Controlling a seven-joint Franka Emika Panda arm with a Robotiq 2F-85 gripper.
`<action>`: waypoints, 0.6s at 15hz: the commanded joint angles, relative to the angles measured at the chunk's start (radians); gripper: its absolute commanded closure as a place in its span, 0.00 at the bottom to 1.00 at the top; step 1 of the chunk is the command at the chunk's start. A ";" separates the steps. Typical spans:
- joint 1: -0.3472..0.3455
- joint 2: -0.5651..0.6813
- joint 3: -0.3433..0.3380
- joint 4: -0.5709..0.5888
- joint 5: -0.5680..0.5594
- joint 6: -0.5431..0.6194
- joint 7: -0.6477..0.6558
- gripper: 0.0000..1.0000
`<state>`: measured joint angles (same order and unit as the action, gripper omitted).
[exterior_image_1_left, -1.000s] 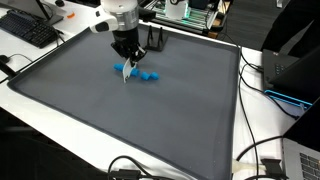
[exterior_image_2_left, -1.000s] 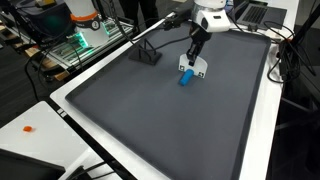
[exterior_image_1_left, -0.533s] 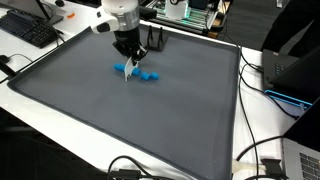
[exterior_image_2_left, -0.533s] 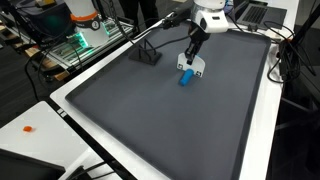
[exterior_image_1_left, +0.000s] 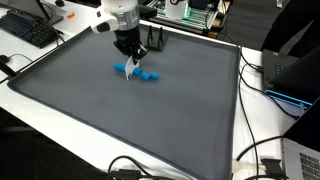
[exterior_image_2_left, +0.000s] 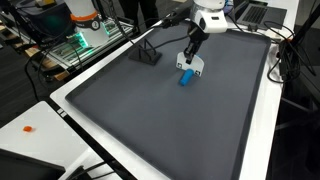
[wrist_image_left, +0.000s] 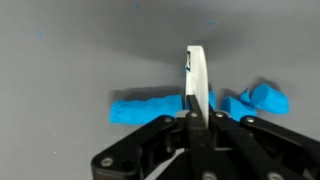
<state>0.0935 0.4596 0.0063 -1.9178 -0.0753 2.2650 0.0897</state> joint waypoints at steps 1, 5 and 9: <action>-0.006 -0.031 0.001 -0.009 -0.002 -0.030 -0.001 0.99; -0.008 -0.064 0.001 -0.004 -0.004 -0.034 -0.002 0.99; -0.009 -0.077 -0.010 0.006 -0.035 -0.025 -0.010 0.99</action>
<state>0.0921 0.3987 0.0010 -1.9095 -0.0855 2.2517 0.0897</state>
